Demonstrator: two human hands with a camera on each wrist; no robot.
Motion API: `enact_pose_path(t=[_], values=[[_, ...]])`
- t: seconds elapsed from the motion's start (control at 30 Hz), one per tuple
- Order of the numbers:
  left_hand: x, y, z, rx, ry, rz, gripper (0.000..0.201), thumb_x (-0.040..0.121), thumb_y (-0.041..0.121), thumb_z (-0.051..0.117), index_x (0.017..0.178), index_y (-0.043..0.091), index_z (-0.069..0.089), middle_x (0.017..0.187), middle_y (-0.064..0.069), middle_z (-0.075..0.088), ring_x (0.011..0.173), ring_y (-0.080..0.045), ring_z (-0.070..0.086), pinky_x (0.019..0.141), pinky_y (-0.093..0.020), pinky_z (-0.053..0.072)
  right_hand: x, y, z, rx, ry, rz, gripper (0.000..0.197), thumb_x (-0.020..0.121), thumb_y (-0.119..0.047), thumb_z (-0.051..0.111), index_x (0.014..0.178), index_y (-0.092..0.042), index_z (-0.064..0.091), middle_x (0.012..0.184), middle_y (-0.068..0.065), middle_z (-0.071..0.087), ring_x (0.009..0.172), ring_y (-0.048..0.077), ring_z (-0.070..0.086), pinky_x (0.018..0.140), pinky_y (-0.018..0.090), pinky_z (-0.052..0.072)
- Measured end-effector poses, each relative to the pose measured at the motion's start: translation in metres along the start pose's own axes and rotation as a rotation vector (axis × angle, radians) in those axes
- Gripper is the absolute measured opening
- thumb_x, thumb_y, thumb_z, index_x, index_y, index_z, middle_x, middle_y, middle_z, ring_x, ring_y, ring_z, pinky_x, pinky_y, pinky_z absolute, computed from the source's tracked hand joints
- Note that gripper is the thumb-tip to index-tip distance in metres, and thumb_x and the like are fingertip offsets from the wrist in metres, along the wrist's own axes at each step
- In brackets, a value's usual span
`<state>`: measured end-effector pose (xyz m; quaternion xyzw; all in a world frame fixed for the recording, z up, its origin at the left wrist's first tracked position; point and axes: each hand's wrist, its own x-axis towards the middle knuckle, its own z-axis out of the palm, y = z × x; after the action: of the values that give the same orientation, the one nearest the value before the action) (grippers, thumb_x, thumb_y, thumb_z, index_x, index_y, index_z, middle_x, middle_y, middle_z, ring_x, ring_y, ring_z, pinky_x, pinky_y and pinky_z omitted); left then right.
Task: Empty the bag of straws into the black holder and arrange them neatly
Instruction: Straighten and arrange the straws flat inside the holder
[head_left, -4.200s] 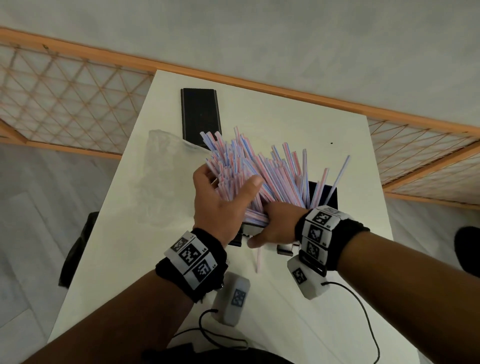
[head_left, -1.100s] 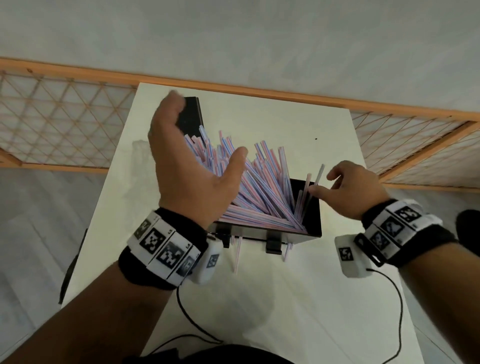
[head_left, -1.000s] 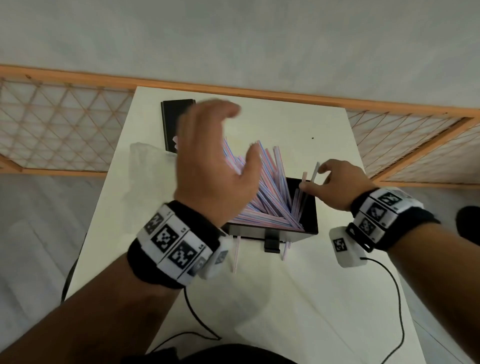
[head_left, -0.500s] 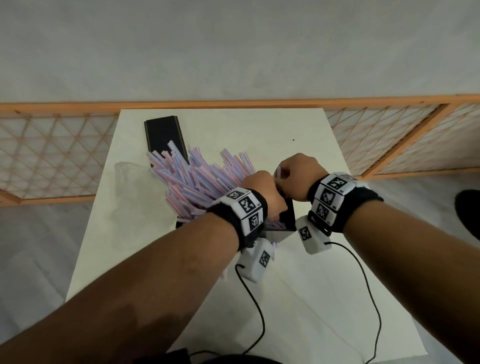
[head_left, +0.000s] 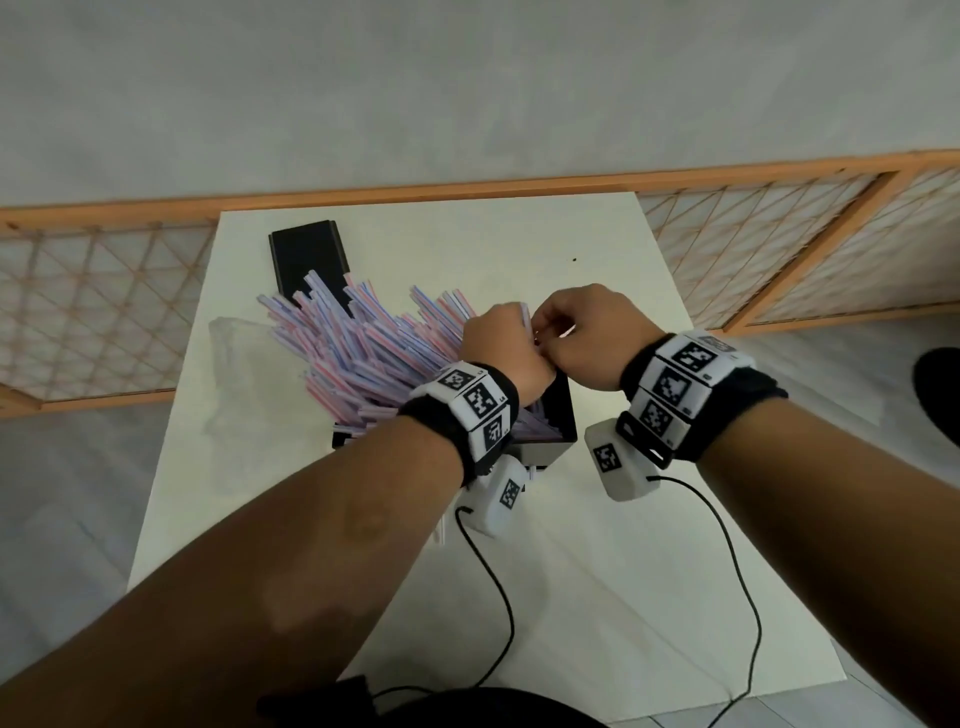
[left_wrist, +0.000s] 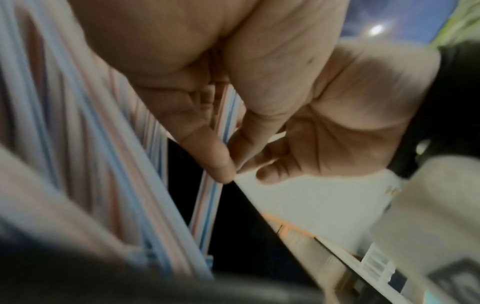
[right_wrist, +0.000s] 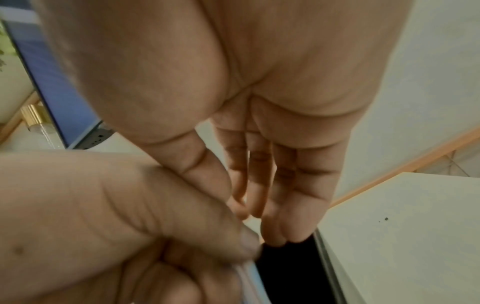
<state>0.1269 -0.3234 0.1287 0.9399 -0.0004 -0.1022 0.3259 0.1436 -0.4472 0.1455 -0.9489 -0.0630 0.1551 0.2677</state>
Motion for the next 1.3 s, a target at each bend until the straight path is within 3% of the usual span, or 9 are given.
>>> enact_pose_path(t=[0.17, 0.4, 0.5, 0.67, 0.83, 0.97, 1.07, 1.17, 1.3], values=[[-0.019, -0.018, -0.036, -0.324, 0.192, 0.049, 0.010, 0.075, 0.012, 0.074, 0.082, 0.018, 0.070, 0.075, 0.002, 0.071, 0.074, -0.017, 0.069, 0.067, -0.024, 0.055, -0.016, -0.010, 0.002, 0.208, -0.035, -0.045, 0.044, 0.064, -0.038, 0.062, 0.105, -0.024, 0.059, 0.091, -0.011, 0.067, 0.084, 0.010, 0.064, 0.072, 0.025, 0.049], [-0.044, -0.056, -0.065, -0.350, 0.171, 0.004, 0.018, 0.074, 0.024, 0.083, 0.084, 0.017, 0.069, 0.083, 0.001, 0.074, 0.080, -0.018, 0.072, 0.074, -0.032, 0.060, -0.017, -0.012, 0.053, -0.135, -0.151, -0.181, 0.033, 0.088, -0.038, 0.068, 0.074, -0.025, 0.041, 0.070, -0.008, 0.046, 0.062, 0.010, 0.044, 0.053, 0.023, 0.028], [-0.063, -0.070, -0.094, -0.139, 0.490, 0.127, 0.035, 0.080, 0.047, 0.079, 0.099, 0.019, 0.067, 0.094, 0.009, 0.067, 0.088, -0.007, 0.062, 0.070, -0.006, 0.041, -0.019, -0.008, 0.064, -0.161, -0.173, -0.172, 0.035, 0.089, -0.047, 0.065, 0.072, -0.027, 0.041, 0.070, -0.007, 0.048, 0.062, 0.009, 0.046, 0.053, 0.022, 0.029], [-0.072, -0.116, -0.114, -0.575, 1.029, 0.084, 0.030, 0.082, 0.041, 0.070, 0.097, 0.026, 0.049, 0.084, 0.005, 0.053, 0.066, -0.004, 0.050, 0.062, -0.024, 0.042, -0.031, -0.016, 0.080, -0.136, -0.186, -0.276, 0.035, 0.088, -0.052, 0.064, 0.072, -0.030, 0.042, 0.070, -0.010, 0.048, 0.063, 0.001, 0.046, 0.054, 0.017, 0.031], [-0.065, -0.137, -0.071, -1.192, 0.763, -0.402, 0.058, 0.058, 0.067, 0.066, 0.092, 0.023, 0.049, 0.096, -0.001, 0.051, 0.088, -0.016, 0.050, 0.084, -0.038, 0.045, -0.023, -0.027, 0.086, -0.135, -0.193, -0.285, 0.039, 0.086, -0.053, 0.067, 0.072, -0.033, 0.037, 0.069, -0.010, 0.045, 0.061, 0.000, 0.043, 0.054, 0.015, 0.028], [-0.068, -0.134, -0.043, -1.246, 0.593, -0.299, 0.094, 0.066, 0.074, 0.072, 0.121, 0.001, 0.051, 0.117, -0.016, 0.063, 0.107, -0.022, 0.065, 0.100, -0.045, 0.052, -0.018, -0.031, 0.085, -0.123, -0.229, -0.246, 0.042, 0.077, -0.063, 0.070, 0.088, -0.032, 0.045, 0.074, -0.014, 0.050, 0.066, -0.004, 0.047, 0.057, 0.015, 0.033], [-0.073, -0.128, -0.034, -1.125, 0.622, -0.219, 0.081, 0.059, 0.063, 0.074, 0.119, 0.016, 0.046, 0.106, 0.005, 0.058, 0.088, 0.003, 0.063, 0.084, -0.022, 0.051, -0.013, -0.035, 0.089, -0.117, -0.242, -0.179, 0.049, 0.075, -0.073, 0.064, 0.093, -0.032, 0.045, 0.078, -0.014, 0.054, 0.069, 0.000, 0.052, 0.061, 0.021, 0.039], [-0.075, -0.127, -0.030, -1.043, 0.578, -0.168, 0.078, 0.059, 0.062, 0.078, 0.120, 0.025, 0.045, 0.124, -0.002, 0.062, 0.109, -0.013, 0.066, 0.098, -0.037, 0.054, -0.010, -0.039, 0.096, -0.150, -0.237, -0.193, 0.047, 0.073, -0.076, 0.063, 0.078, -0.033, 0.045, 0.075, -0.012, 0.050, 0.069, 0.010, 0.052, 0.058, 0.021, 0.036], [-0.072, -0.125, -0.029, -1.039, 0.598, -0.182, 0.085, 0.057, 0.058, 0.081, 0.124, 0.021, 0.044, 0.124, 0.001, 0.063, 0.108, -0.010, 0.068, 0.098, -0.037, 0.055, -0.008, -0.037, 0.105, -0.129, -0.306, -0.183, 0.079, 0.068, -0.080, 0.064, 0.129, -0.032, 0.049, 0.112, -0.011, 0.065, 0.104, 0.015, 0.062, 0.088, 0.027, 0.049]])
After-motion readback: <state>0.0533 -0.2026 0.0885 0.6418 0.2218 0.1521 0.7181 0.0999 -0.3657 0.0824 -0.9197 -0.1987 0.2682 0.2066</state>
